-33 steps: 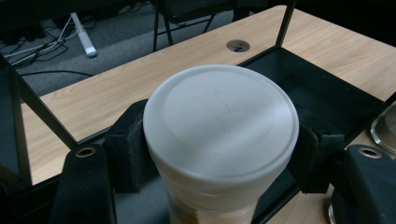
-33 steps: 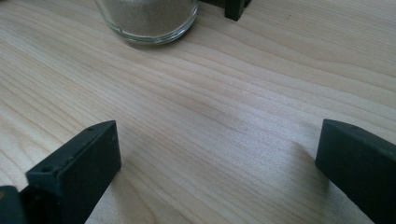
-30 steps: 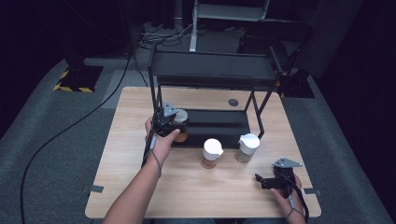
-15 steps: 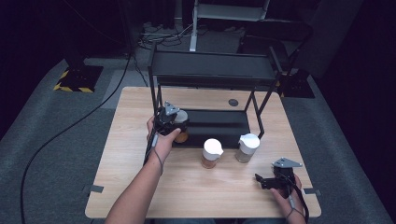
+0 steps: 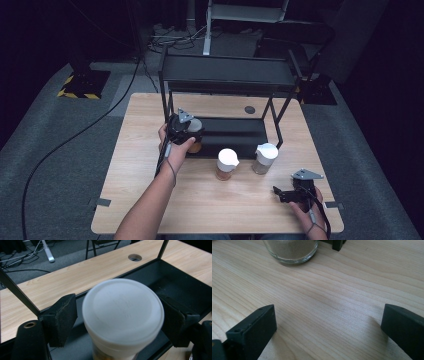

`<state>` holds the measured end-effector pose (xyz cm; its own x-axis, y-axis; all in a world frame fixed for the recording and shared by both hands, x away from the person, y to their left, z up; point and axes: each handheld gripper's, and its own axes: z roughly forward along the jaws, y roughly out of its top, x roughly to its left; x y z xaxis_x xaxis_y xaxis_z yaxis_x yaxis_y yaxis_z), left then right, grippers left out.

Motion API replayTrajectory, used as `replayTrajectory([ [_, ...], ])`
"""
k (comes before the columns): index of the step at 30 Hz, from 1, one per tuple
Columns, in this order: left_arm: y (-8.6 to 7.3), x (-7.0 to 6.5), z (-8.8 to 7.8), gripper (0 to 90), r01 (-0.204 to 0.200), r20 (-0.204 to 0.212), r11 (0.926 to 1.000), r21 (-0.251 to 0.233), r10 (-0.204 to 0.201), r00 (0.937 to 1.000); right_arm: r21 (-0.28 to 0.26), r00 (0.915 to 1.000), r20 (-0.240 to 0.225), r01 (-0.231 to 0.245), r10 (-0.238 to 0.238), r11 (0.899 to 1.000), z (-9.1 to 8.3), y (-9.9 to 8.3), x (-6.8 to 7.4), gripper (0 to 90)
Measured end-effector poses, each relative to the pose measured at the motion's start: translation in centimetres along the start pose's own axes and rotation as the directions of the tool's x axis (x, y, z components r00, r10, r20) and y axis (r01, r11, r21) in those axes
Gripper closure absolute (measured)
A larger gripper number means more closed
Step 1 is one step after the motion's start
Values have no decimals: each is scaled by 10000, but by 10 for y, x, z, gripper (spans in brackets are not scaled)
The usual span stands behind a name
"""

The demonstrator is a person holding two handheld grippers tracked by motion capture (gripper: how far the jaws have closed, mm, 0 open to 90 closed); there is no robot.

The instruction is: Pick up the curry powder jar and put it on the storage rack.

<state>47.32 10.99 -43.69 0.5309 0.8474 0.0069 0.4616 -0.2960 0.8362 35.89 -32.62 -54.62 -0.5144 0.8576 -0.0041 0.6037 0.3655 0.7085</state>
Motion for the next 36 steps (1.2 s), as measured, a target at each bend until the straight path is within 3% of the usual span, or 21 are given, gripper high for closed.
replayTrajectory([
  [3,1,-1,-4,156,175,63,9995,-259,-173,9998,2,10000,-1,-1,1,10000,0,0,0,0],
  [8,4,-2,-18,147,163,207,9968,-786,-147,9997,6,10000,1,-12,12,10000,0,0,0,0],
  [14,4,-3,-38,146,112,195,9939,-1096,-91,9998,8,10000,1,-11,11,10000,0,0,0,0],
  [28,-4,-5,-80,142,50,211,9915,-1303,-23,9998,11,10000,60,-68,68,10000,5,5,-1,0],
  [36,-16,-4,-104,142,157,259,9896,-1432,-122,9996,16,9999,59,-98,98,10000,6,6,-1,0],
])
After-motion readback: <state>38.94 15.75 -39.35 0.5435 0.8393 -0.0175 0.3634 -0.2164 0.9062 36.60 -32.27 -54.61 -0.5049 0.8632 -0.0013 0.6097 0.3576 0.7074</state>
